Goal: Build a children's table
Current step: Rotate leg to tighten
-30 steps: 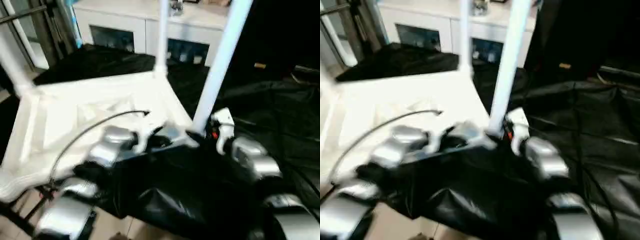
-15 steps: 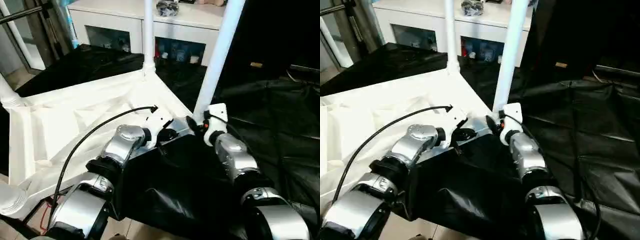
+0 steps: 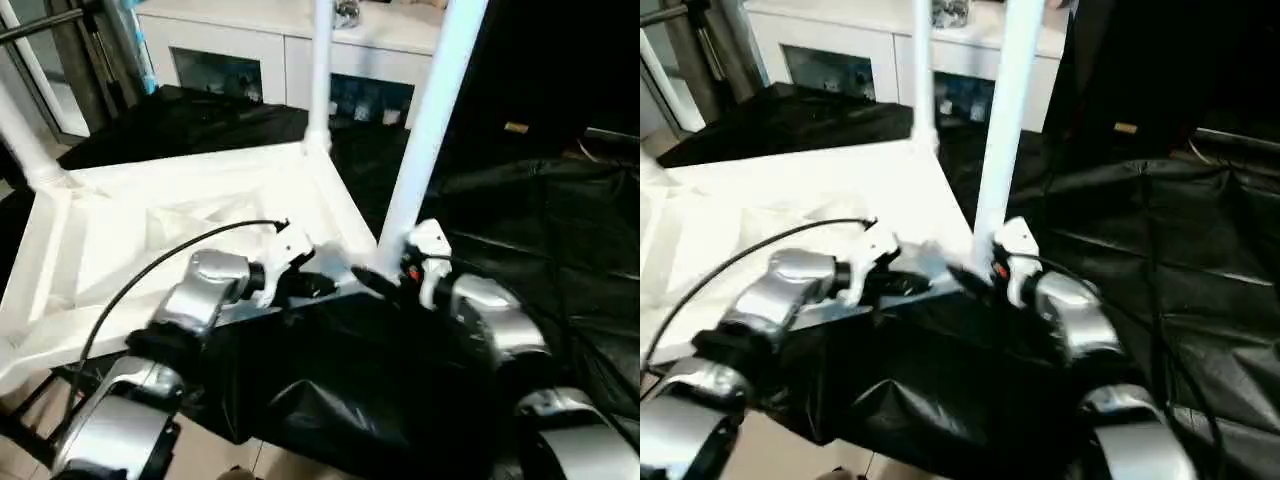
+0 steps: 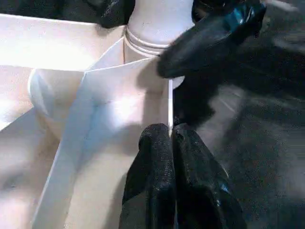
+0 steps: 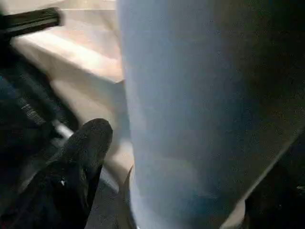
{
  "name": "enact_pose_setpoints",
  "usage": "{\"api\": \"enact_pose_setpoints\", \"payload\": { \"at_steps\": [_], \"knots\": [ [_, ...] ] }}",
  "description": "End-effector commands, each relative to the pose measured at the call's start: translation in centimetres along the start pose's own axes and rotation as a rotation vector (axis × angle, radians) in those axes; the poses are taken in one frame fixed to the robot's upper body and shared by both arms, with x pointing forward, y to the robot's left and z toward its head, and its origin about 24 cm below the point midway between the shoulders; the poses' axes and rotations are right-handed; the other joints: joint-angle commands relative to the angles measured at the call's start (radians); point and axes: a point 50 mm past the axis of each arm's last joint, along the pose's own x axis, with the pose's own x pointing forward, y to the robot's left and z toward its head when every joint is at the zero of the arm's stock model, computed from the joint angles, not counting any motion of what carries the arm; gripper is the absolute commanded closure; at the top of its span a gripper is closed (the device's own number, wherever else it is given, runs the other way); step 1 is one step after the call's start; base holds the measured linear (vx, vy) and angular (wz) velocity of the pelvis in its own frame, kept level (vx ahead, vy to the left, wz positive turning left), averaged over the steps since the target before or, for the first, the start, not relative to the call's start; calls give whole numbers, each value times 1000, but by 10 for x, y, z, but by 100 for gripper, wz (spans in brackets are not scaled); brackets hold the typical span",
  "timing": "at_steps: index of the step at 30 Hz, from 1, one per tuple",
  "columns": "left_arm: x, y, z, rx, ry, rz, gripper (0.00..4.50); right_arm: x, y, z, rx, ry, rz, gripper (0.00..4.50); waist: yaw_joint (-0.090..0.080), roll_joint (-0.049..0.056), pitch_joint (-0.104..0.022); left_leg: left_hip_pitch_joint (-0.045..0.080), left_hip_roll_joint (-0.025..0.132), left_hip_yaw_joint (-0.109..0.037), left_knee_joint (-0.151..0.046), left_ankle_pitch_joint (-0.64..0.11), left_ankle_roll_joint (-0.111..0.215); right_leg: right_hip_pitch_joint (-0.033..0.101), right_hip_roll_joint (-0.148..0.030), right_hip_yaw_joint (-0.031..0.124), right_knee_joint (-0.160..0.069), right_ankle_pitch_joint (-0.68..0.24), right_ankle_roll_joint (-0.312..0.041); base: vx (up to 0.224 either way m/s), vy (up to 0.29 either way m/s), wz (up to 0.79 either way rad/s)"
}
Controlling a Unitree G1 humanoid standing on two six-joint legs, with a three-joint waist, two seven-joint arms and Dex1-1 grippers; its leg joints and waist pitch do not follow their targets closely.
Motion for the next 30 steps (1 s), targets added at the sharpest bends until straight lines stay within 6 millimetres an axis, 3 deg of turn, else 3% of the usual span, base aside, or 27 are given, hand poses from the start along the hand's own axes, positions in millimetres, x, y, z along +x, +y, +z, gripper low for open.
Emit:
{"api": "enact_pose_setpoints", "payload": {
  "at_steps": [1,8,16,21,25,30],
  "knots": [
    [4,-11,11,50,-55,-142,450,0,10,0,12,10,137,52,2,-4,-58,9,24,6,-58,-191,91,55,-42,34,-61,-82,-266,0,0,0],
    [-9,-15,4,37,-20,-224,450,-7,17,0,47,20,251,109,3,-3,-59,11,24,6,-61,-192,66,51,-43,34,-62,-106,-260,0,0,0],
    [-11,-18,2,27,-8,-250,450,-9,24,-2,78,29,316,175,9,-3,-61,11,24,7,-58,-161,75,53,-44,35,-58,-61,-266,0,0,0],
    [-7,-15,1,29,3,-193,450,-6,29,-4,107,32,318,189,11,-3,-58,13,24,6,-61,-189,58,50,-45,36,-63,-116,-251,0,0,0],
    [3,-3,7,15,-14,-43,450,3,31,-10,130,34,238,200,15,-7,-56,18,21,6,-63,-219,36,46,-47,39,-73,-188,-227,0,0,0],
    [23,10,21,-9,-25,160,450,26,16,-21,204,60,-181,211,0,-5,-52,20,17,-3,-73,-267,-19,40,-50,38,-88,-329,-176,0,0,0]
  ]
}}
